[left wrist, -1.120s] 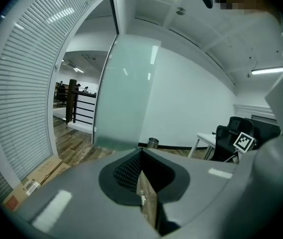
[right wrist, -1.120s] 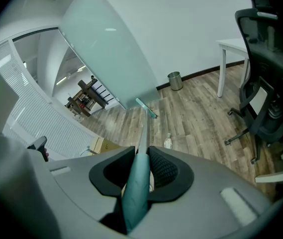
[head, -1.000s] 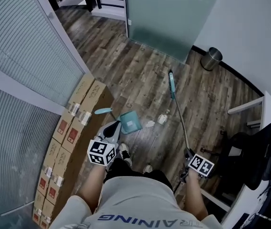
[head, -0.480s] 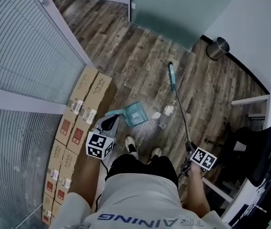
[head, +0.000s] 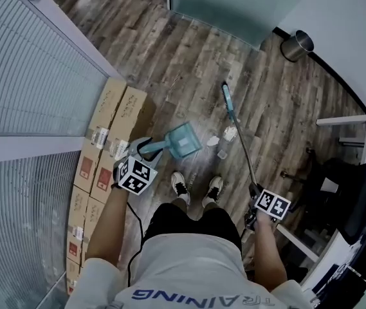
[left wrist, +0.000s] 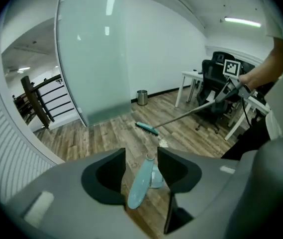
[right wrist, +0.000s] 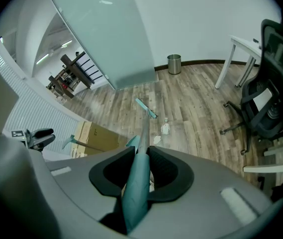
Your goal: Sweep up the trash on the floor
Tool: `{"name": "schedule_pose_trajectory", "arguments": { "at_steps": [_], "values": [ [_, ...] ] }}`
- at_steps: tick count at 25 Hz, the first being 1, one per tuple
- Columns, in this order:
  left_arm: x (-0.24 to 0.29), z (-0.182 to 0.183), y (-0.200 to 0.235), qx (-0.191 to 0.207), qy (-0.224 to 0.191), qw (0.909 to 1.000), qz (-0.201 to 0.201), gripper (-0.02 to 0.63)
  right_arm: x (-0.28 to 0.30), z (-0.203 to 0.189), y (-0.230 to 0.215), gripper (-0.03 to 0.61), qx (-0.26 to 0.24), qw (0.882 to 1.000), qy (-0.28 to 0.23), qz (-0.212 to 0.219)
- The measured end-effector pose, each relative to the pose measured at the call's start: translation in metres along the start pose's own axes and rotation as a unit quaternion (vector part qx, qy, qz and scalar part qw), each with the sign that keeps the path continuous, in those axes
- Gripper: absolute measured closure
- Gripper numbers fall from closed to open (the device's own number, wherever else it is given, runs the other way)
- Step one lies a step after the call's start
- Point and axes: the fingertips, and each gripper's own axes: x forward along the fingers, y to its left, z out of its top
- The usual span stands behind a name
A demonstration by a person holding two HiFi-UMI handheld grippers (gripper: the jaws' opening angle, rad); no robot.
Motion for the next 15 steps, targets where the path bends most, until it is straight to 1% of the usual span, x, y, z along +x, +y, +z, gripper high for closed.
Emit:
{"name": "schedule_pose_trajectory", "arguments": {
  "at_steps": [3,7,10,15],
  "values": [
    [0.027,-0.010,-0.009,0.030,0.035,0.9987,-0.023,0.400,0.005,-0.007,-0.006,0.471,0.003,1.000,0.008,0.001],
    [0.052,-0.025,-0.024,0.053,0.074,0.9948,-0.045,0.400,0.008,-0.014,-0.019,0.471,0.007,1.000,0.016,-0.001],
    [0.062,-0.039,-0.032,0.067,0.101,0.9913,-0.053,0.403,0.008,-0.019,-0.031,0.471,0.011,1.000,0.019,-0.003],
    [0.078,-0.048,-0.031,0.088,0.124,0.9871,-0.050,0.420,0.005,-0.025,-0.048,0.471,0.015,0.999,0.027,-0.011]
  ]
}}
